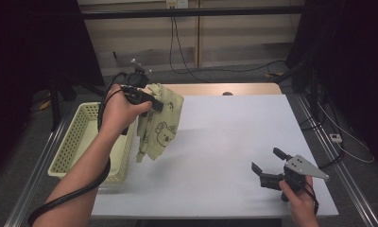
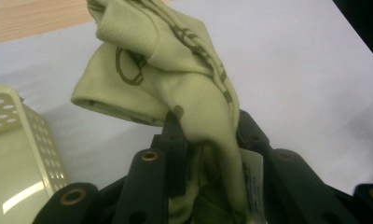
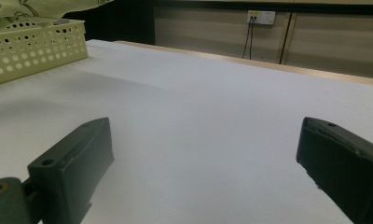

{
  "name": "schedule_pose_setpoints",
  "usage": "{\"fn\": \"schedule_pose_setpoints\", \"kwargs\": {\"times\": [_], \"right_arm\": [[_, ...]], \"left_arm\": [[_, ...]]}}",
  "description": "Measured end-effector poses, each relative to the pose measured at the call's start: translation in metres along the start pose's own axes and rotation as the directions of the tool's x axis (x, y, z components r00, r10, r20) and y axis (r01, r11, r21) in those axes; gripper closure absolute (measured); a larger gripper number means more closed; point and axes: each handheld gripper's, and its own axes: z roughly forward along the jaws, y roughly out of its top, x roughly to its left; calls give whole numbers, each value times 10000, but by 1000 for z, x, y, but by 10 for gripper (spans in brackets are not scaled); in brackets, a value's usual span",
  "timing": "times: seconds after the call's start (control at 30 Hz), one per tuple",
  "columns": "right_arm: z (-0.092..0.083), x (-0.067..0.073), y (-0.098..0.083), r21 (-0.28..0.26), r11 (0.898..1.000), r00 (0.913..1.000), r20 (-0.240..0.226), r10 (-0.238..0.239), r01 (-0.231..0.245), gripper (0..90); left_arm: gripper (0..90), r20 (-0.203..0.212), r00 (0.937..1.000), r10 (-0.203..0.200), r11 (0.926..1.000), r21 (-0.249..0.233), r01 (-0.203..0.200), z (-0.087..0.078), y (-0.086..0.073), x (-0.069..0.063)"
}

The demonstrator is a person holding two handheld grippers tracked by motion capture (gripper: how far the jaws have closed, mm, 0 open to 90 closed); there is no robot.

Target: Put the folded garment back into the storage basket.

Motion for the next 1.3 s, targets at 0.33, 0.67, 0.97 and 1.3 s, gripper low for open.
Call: {"fn": "schedule_pose_setpoints", "kwargs": {"times": [0.33,0.67,0.97,1.3], "right_arm": [[0,0,0,7,10000,10000,16,-5,5,35],[0,0,0,-9,10000,10000,12,-3,3,35],[0,0,0,-5,10000,10000,18,-24,24,35],[0,0,0,-9,10000,10000,26,-43,43,35]], "left_arm": [[698,-138,9998,-131,9999,0,131,-8,-1,9],[698,-303,9992,-260,9997,-46,259,-19,-1,18],[698,-483,9981,-381,9993,-36,379,-27,-3,28],[698,-650,9963,-568,9983,-168,558,-38,-7,37]]}}
